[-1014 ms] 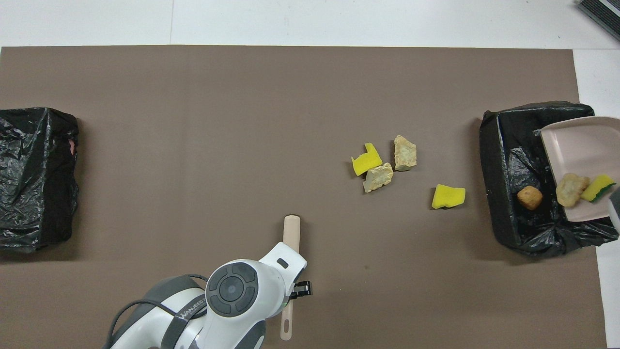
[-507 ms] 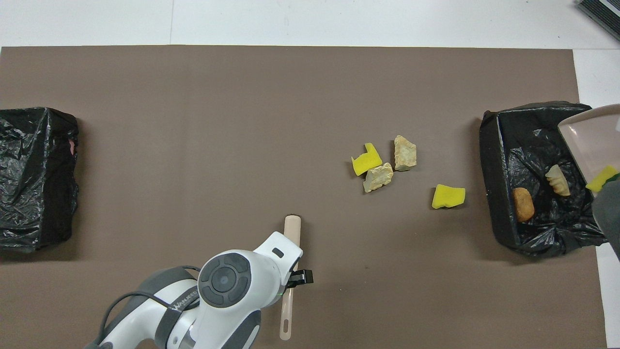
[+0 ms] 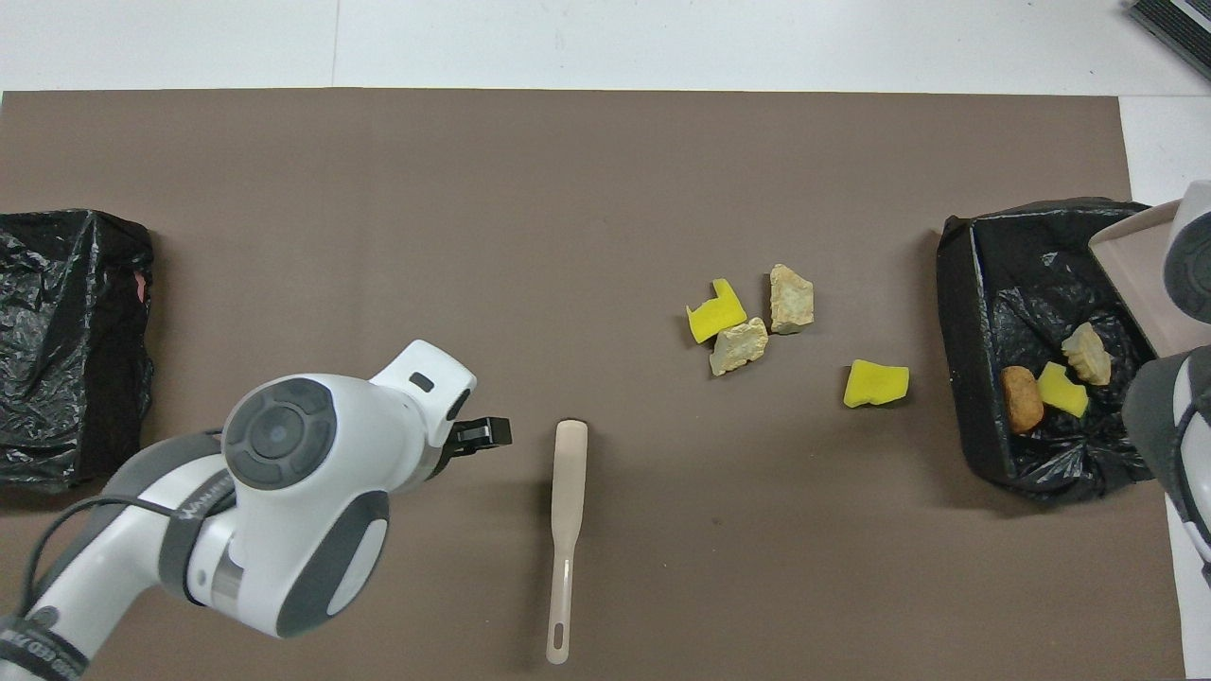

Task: Sweep and dump trash in bin

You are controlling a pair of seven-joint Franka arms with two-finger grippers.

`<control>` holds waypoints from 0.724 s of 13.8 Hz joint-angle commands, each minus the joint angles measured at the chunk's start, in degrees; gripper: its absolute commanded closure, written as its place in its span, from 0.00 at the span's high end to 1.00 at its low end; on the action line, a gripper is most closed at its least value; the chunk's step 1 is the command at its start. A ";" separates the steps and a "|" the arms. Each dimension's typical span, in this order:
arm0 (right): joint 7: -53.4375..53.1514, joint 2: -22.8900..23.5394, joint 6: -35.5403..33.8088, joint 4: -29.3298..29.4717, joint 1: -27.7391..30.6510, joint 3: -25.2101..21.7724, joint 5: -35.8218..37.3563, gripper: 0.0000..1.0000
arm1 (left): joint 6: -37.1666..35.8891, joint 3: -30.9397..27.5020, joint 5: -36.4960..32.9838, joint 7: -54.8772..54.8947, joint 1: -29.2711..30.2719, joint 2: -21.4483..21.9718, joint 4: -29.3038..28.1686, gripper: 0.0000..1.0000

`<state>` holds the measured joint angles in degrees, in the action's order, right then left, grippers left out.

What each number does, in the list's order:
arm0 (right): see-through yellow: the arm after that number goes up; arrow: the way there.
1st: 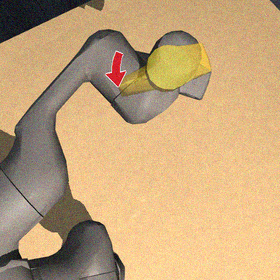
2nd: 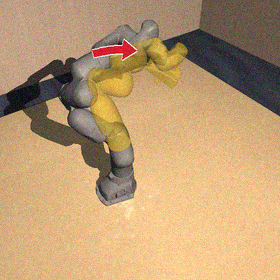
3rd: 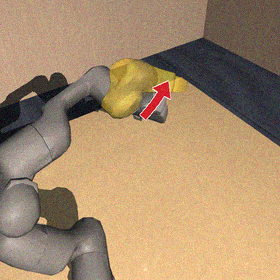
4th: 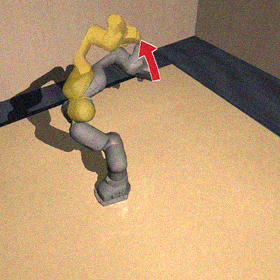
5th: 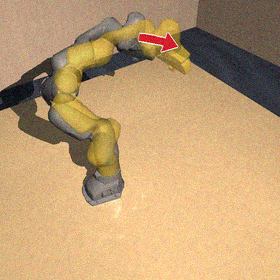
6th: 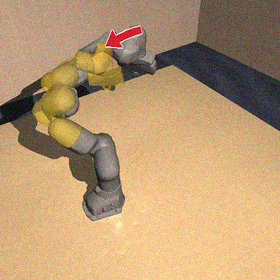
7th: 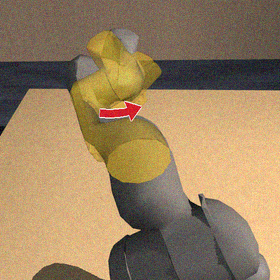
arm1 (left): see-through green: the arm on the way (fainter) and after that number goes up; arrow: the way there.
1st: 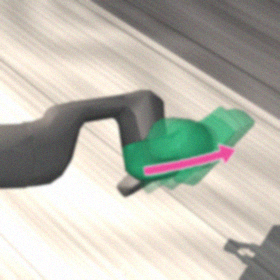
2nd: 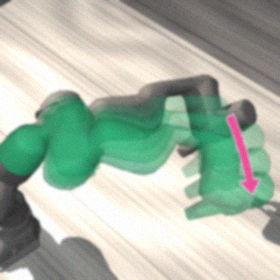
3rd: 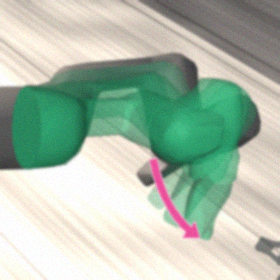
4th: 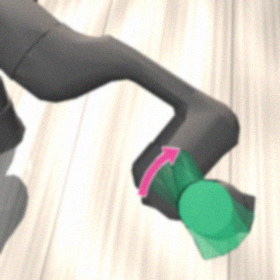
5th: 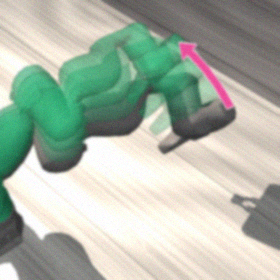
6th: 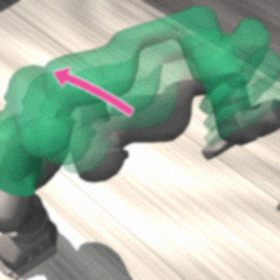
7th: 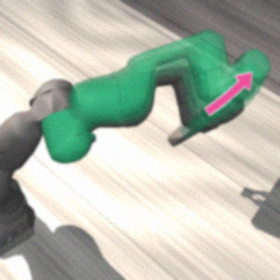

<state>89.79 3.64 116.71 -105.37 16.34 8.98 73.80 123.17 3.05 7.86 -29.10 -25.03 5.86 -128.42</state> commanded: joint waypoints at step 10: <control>-14.69 -0.04 -8.77 10.36 -5.34 1.13 -26.66 0.00 | -27.01 0.37 -3.12 32.16 25.19 3.28 20.83 1.00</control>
<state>81.34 2.55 110.95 -97.10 12.99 9.63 52.66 99.97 2.65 5.75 0.64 -2.41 10.12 -112.38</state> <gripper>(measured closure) 0.687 0.000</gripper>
